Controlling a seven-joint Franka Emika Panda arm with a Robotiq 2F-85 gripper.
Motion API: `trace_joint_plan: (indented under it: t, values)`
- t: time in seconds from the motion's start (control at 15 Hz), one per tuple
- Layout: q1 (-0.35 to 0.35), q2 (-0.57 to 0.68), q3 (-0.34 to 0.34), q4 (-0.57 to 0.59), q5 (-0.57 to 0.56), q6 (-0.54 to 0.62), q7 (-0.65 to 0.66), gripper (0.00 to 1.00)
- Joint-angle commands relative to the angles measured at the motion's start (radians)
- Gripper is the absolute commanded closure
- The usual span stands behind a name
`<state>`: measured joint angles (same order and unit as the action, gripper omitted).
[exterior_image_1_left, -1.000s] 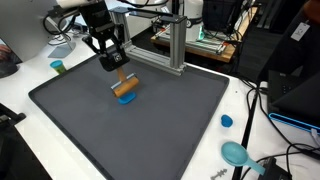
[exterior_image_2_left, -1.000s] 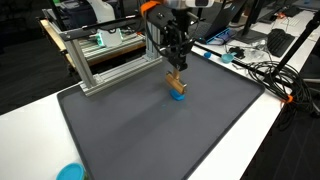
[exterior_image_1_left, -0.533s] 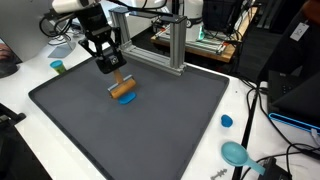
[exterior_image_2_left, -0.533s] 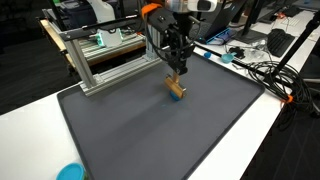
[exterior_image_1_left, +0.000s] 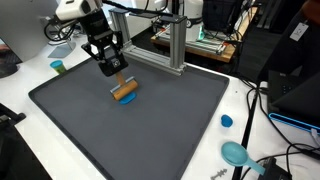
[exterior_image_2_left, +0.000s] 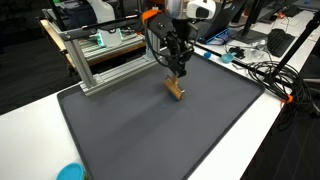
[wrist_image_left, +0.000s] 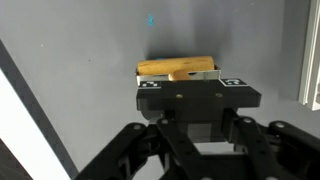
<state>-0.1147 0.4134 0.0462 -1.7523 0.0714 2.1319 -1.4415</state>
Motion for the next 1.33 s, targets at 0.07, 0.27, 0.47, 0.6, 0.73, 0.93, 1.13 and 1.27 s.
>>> trace_joint_plan:
  t: [0.07,0.27,0.47,0.6,0.73,0.93,1.13,1.27]
  values:
    - [-0.005,0.008,0.011,-0.014,0.026,0.039,0.034,0.78]
    - [-0.003,0.011,0.014,-0.031,0.027,0.058,0.056,0.78]
    - [0.004,0.006,0.014,-0.07,0.005,0.079,0.053,0.78]
    - [0.005,-0.001,0.012,-0.111,-0.003,0.129,0.047,0.78]
    - [0.002,-0.019,0.018,-0.161,0.014,0.176,0.044,0.78]
    - [0.002,-0.042,0.026,-0.212,0.026,0.201,0.043,0.78]
    - [0.0,-0.039,0.031,-0.21,0.033,0.162,0.037,0.78]
    - [-0.006,-0.02,0.027,-0.164,0.036,0.112,0.038,0.78]
